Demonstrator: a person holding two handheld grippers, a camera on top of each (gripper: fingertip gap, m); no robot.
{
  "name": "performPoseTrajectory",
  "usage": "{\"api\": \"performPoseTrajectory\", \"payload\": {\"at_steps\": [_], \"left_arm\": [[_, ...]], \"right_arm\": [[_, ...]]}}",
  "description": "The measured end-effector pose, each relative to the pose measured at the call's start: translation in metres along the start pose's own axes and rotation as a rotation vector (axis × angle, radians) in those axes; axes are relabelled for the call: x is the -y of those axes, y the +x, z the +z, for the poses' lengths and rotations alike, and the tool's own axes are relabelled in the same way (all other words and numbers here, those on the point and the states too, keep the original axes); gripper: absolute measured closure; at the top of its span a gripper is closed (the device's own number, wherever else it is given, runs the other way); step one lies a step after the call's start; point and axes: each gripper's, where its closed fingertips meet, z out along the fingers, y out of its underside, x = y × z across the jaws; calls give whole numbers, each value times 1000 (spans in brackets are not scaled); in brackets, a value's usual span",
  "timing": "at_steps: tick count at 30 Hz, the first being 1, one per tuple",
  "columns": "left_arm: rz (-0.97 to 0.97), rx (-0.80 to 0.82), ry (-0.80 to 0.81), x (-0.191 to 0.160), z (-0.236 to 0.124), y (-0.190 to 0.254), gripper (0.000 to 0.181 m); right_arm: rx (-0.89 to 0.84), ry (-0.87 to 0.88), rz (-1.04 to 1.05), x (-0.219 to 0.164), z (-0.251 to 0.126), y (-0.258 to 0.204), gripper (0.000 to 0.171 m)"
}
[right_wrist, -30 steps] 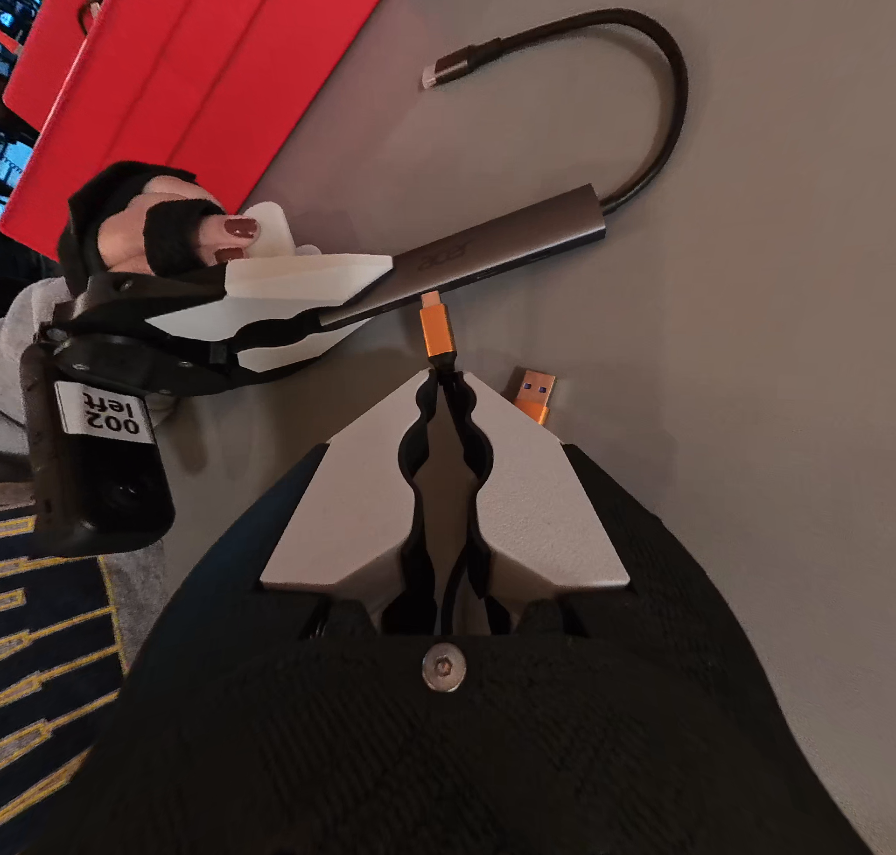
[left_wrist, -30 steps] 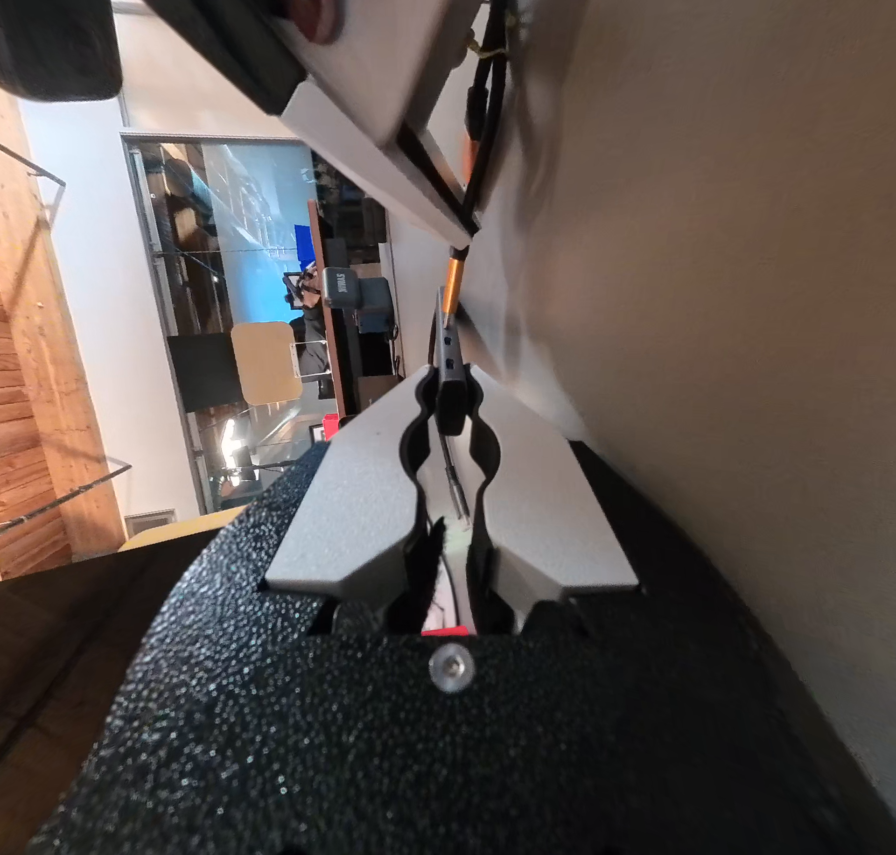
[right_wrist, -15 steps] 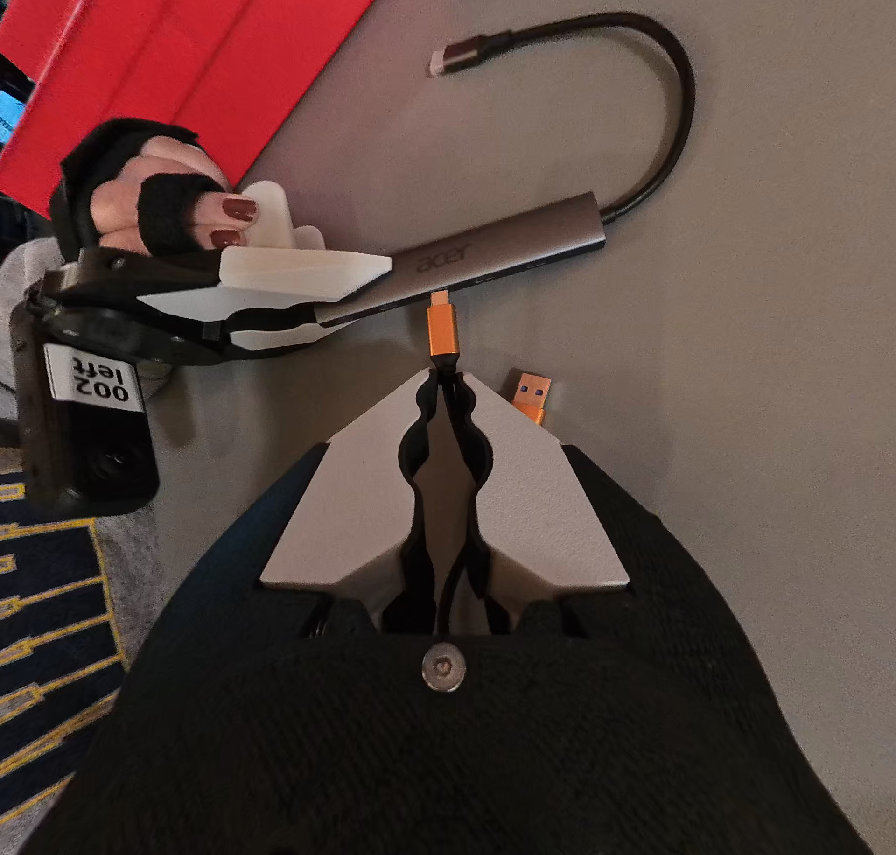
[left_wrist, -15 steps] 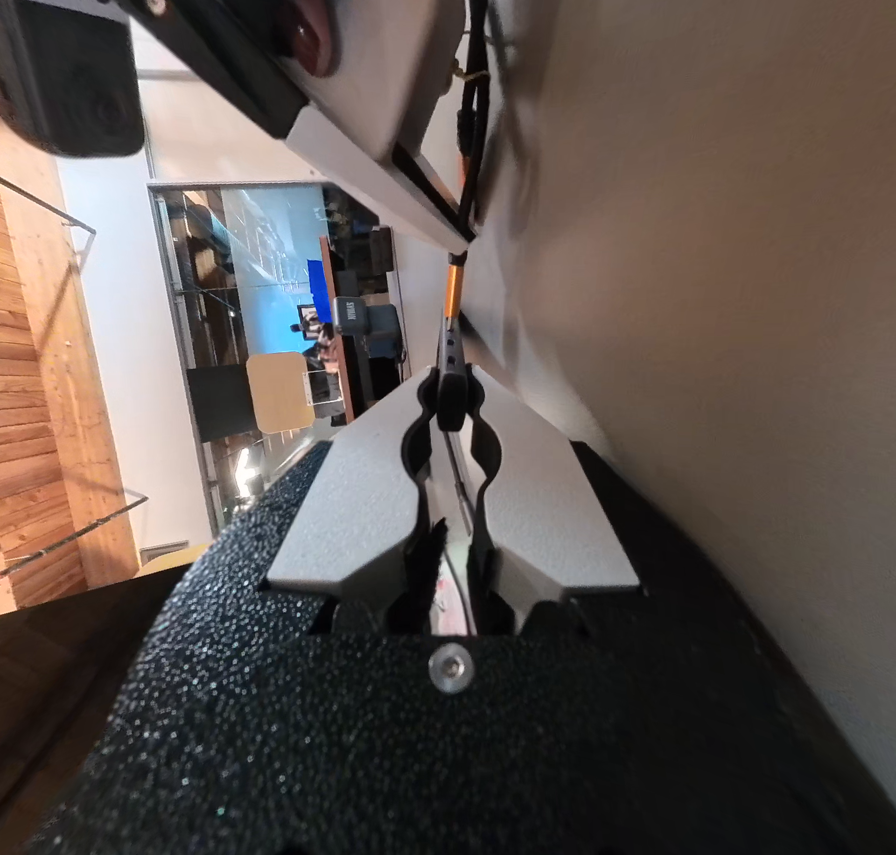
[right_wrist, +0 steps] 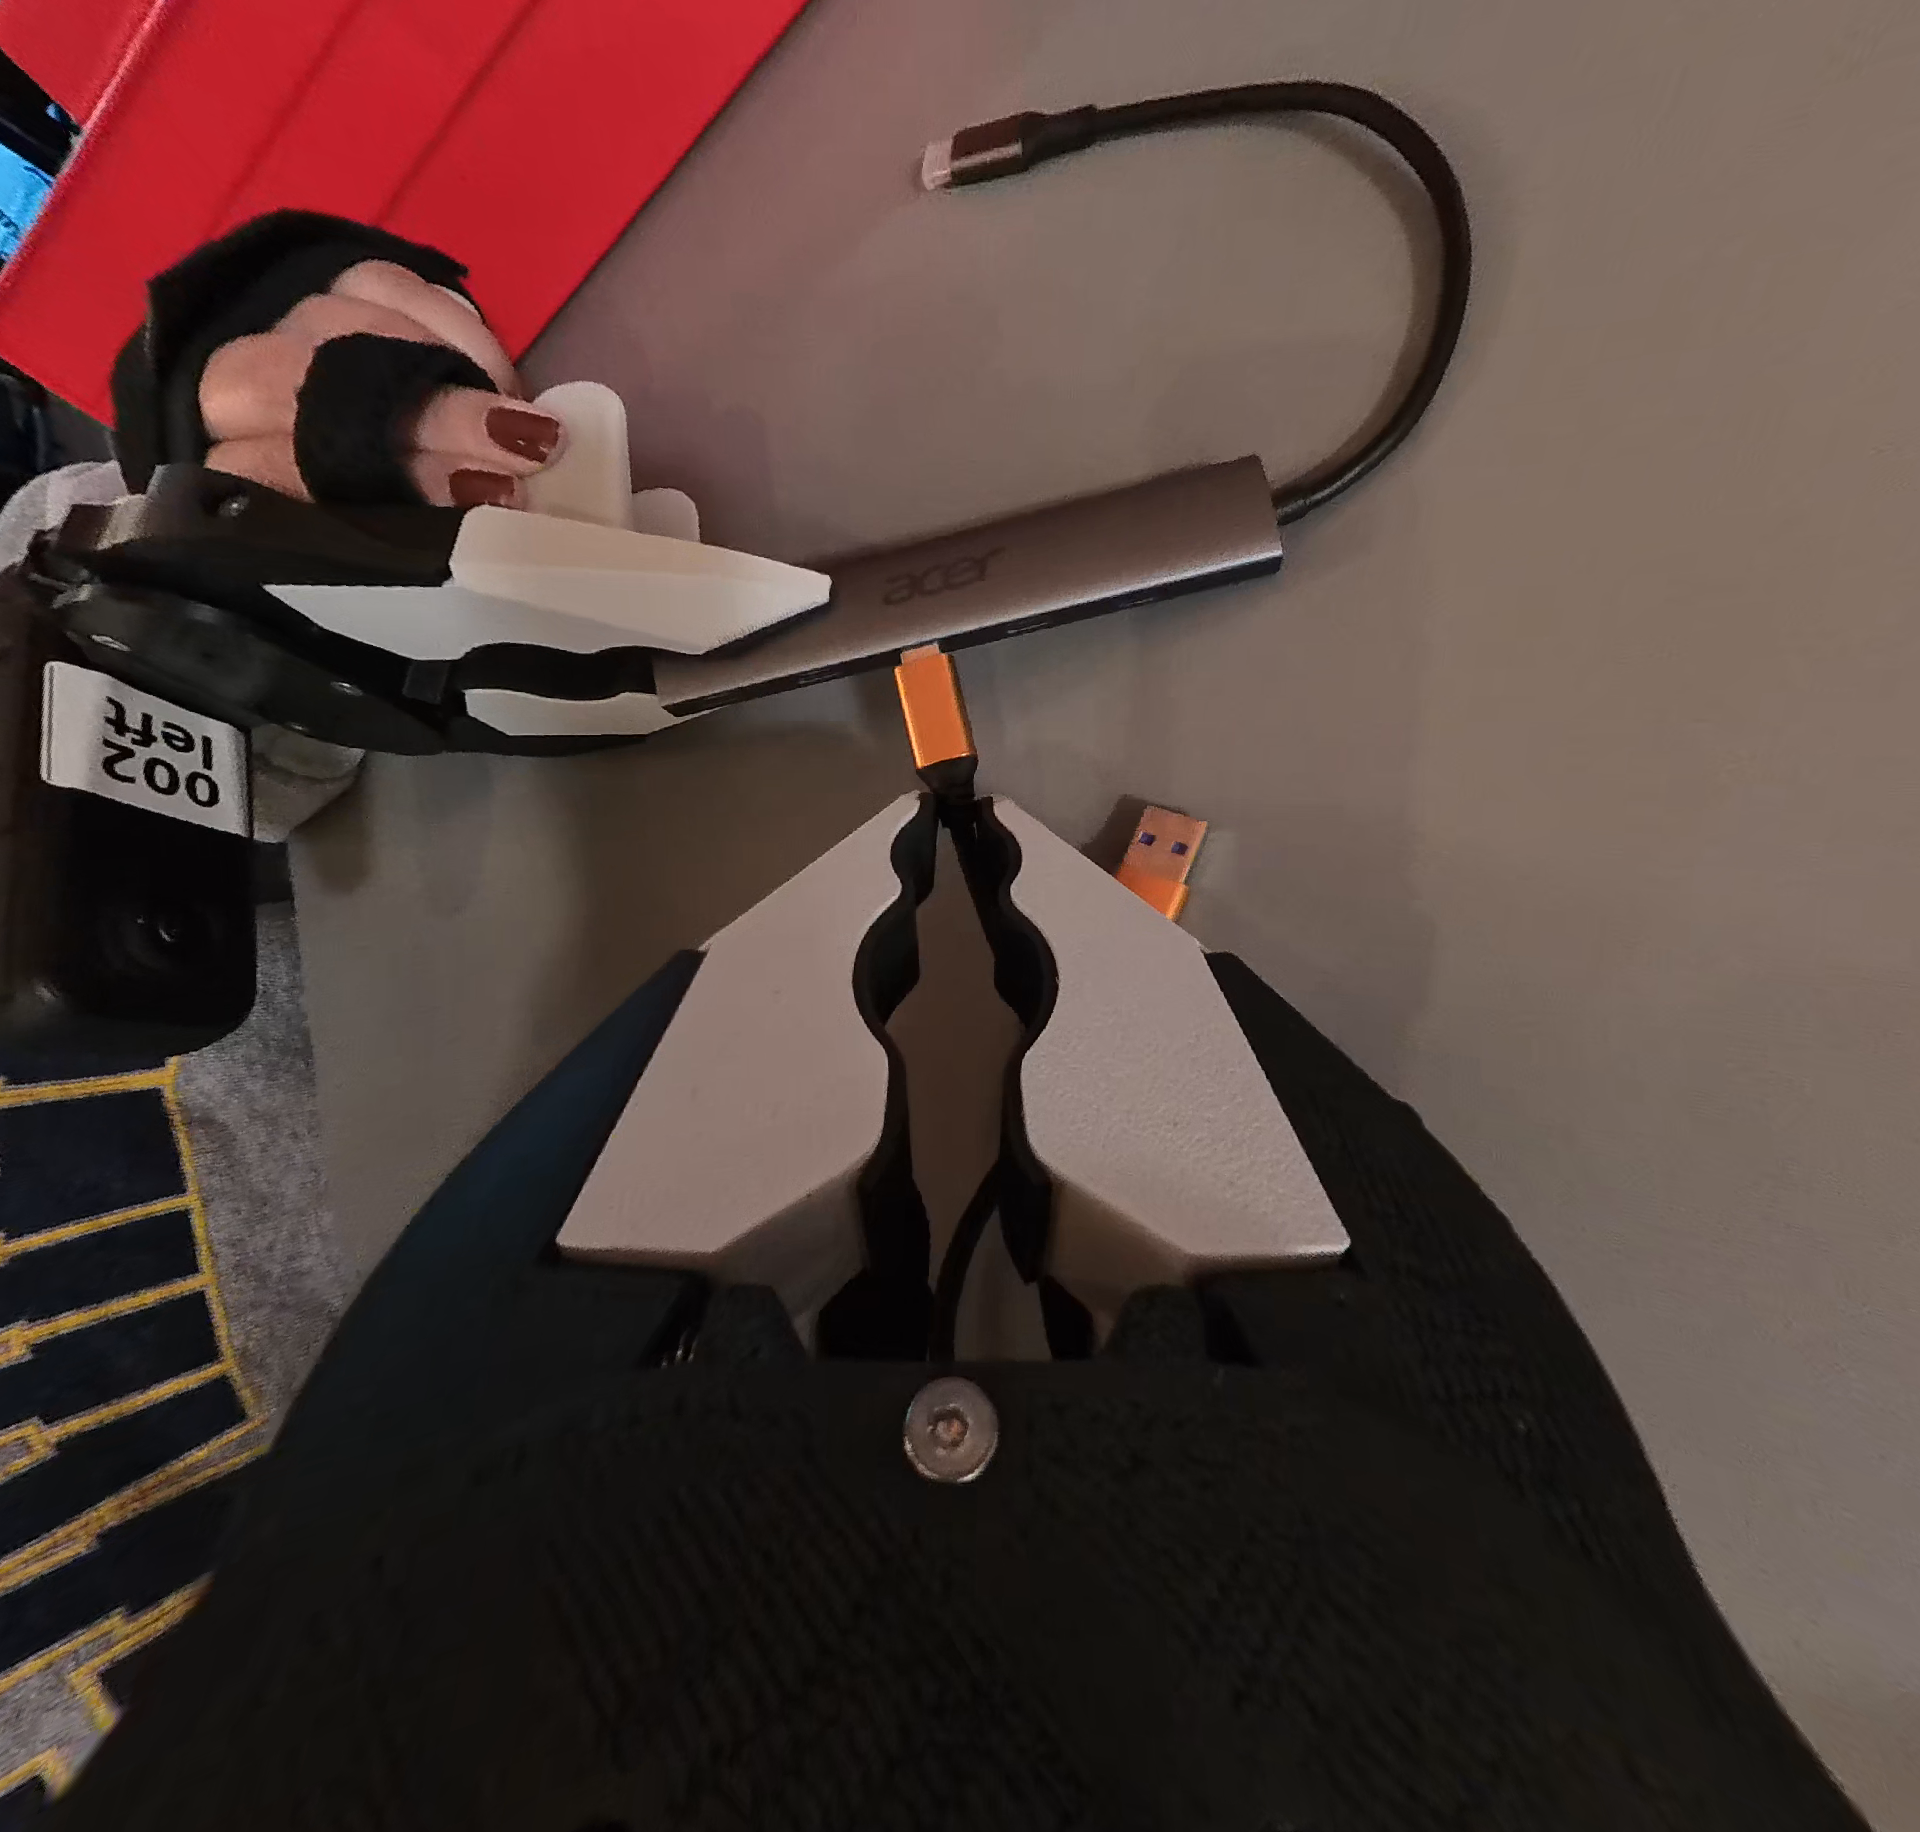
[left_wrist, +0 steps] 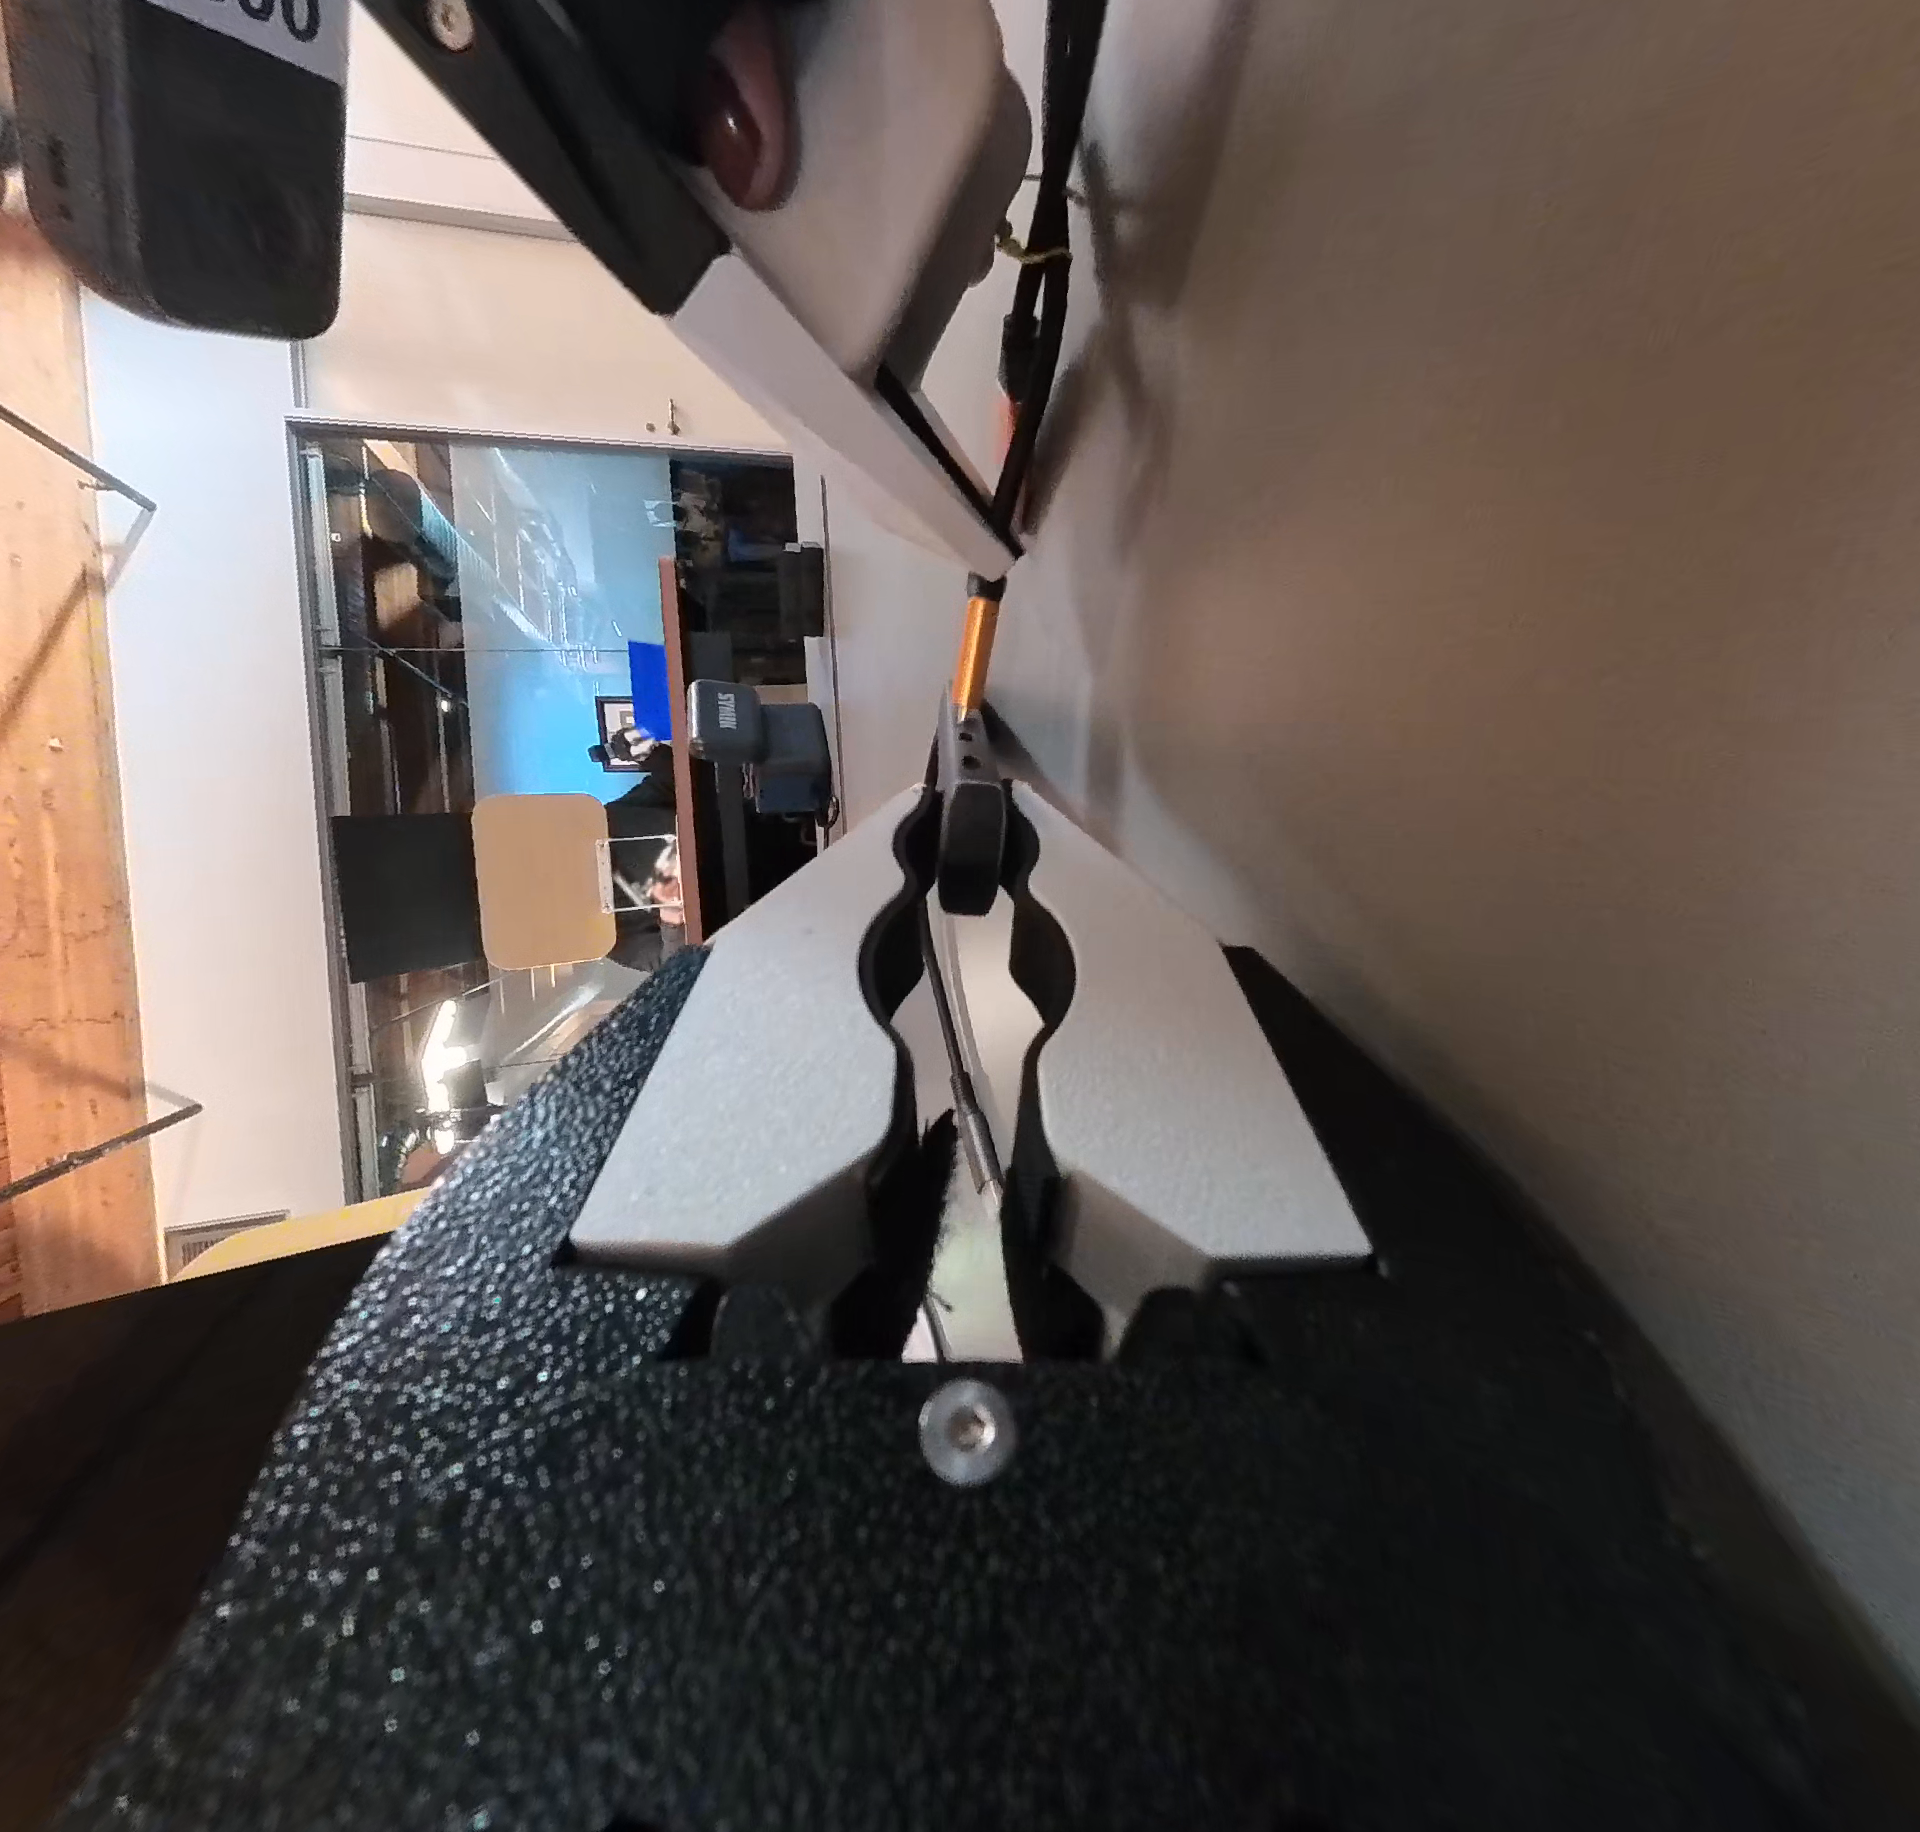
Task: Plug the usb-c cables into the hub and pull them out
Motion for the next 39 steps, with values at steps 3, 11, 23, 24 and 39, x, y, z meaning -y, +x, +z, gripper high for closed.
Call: {"api": "performPoseTrajectory", "payload": {"at_steps": [3, 11, 23, 24, 39], "left_arm": [[-42, -21, 18, 2, -2, 3, 171], [-186, -82, -78, -18, 7, 11, 165], [-92, -39, -84, -18, 3, 9, 172], [-92, -39, -84, -18, 3, 9, 172], [-65, -25, -120, -22, 4, 8, 173]], "right_arm": [[-19, -10, -39, -1, 0, 1, 165], [-41, 11, -79, 3, 3, 3, 166], [-121, 7, -189, 6, 2, 7, 166], [-127, -2, -201, 5, 4, 7, 166], [-157, 35, -227, 12, 5, 6, 165]]}}
